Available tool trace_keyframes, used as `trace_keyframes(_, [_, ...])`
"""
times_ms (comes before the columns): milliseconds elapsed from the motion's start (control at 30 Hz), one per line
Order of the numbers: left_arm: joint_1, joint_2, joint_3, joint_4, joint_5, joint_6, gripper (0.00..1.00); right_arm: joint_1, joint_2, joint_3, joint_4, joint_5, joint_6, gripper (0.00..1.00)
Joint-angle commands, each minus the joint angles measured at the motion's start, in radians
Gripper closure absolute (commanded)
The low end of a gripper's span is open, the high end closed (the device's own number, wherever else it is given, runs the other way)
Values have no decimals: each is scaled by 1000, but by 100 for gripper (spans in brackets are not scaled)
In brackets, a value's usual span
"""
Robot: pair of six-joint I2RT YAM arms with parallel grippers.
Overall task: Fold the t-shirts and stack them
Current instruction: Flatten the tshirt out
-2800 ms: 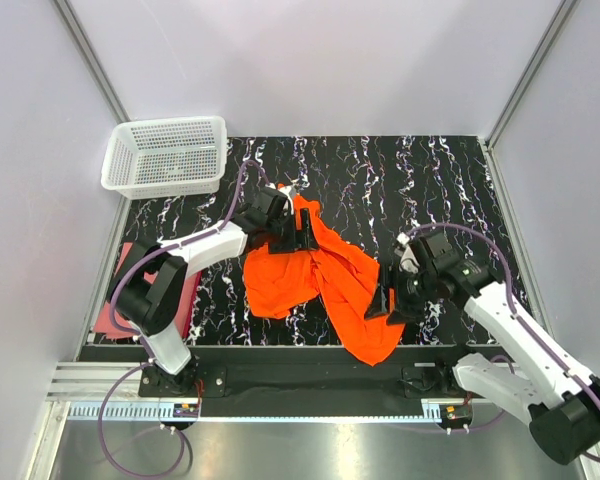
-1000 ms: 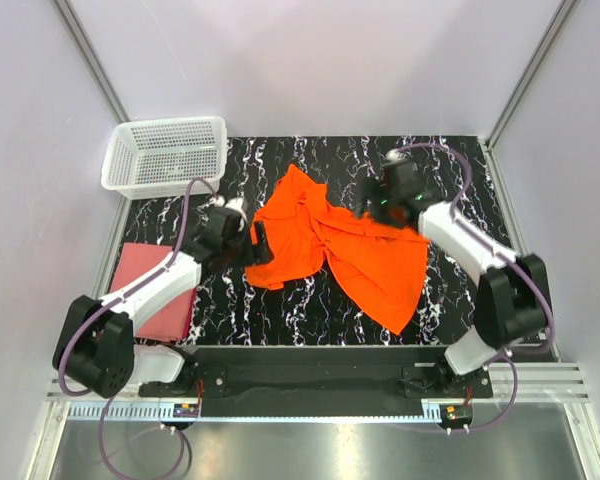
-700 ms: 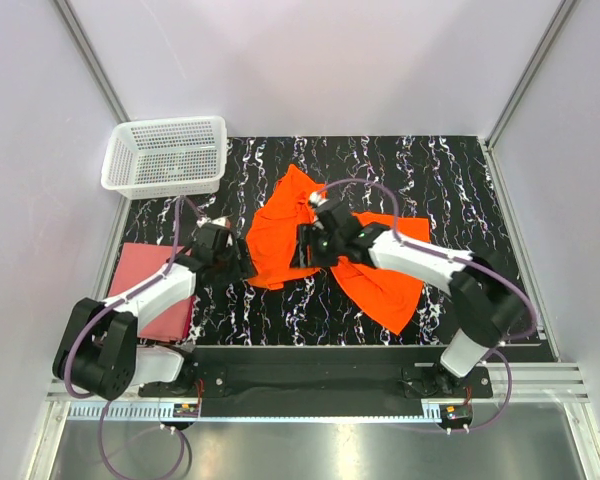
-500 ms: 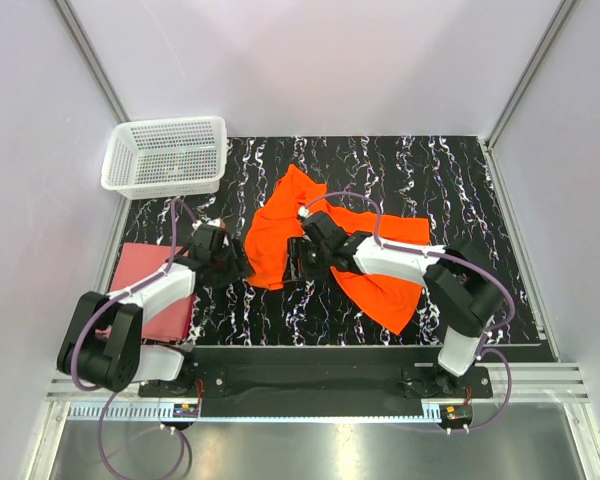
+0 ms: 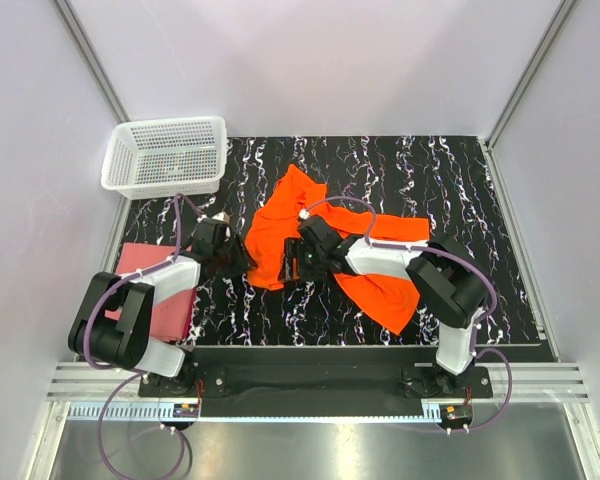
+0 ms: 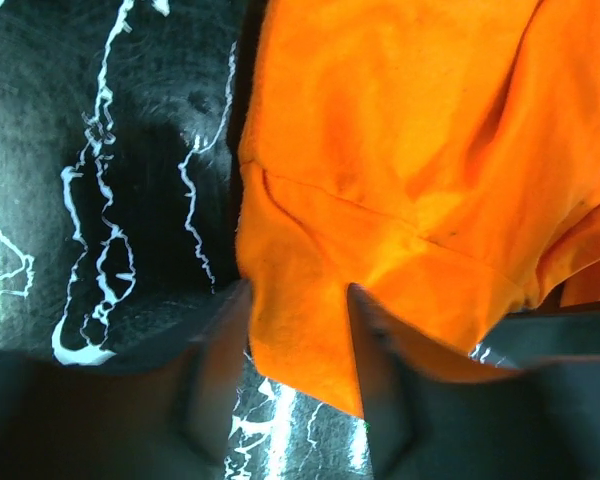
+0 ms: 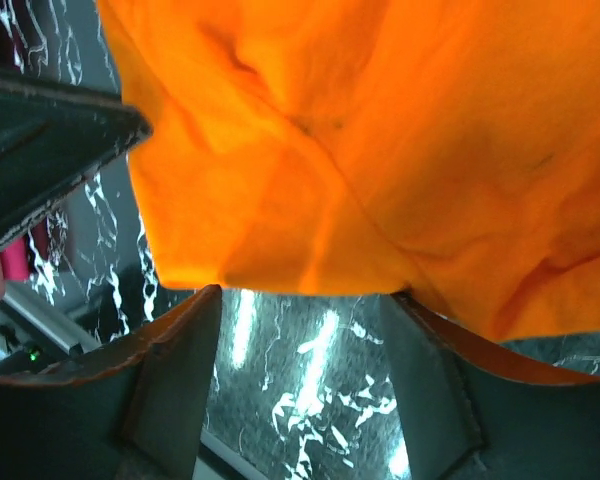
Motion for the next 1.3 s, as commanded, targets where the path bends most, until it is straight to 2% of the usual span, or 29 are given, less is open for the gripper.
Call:
trace_keyframes(0, [4, -6, 2, 1, 19, 10, 61, 5, 28, 26, 27, 77, 30, 31])
trace_keyframes(67, [4, -32, -2, -4, 19, 17, 69, 5, 29, 26, 33, 102, 31, 36])
trace_keyframes(133, [3, -66, -5, -15, 19, 21, 83, 5, 26, 26, 34, 128, 28, 41])
trace_keyframes(267, [4, -148, -12, -62, 15, 40, 97, 5, 11, 17, 33, 158, 2, 60])
trace_keyframes(367, [4, -239, -20, -100, 10, 47, 100, 3, -14, -2, 31, 162, -37, 80])
trace_keyframes(400, [3, -263, -25, -108, 14, 49, 100, 3, -35, -8, 31, 162, -51, 96])
trace_keyframes(433, [4, -285, -28, -125, 18, 47, 100, 3, -49, -26, 31, 162, -65, 100])
trace_keyframes(567, [1, -427, -38, -180, 54, 35, 100, 3, -150, -103, 22, 142, -128, 100])
trace_keyframes(800, [3, -618, -57, -326, 111, 3, 100, 3, -430, -258, -39, 16, -108, 100])
trace_keyframes(900, [3, -659, -57, -343, 93, -17, 100, 3, -460, -259, -76, -3, -97, 100])
trace_keyframes(1000, [3, -597, -31, -341, 44, -23, 100, -17, -373, -186, -100, -53, -108, 100])
trace_keyframes(1100, [3, -441, 32, -341, 16, 3, 98, -32, -234, -86, -163, -117, -114, 99])
trace_keyframes(1267, [6, -169, 173, -309, -70, 73, 90, -37, -135, -19, -185, -110, -117, 95])
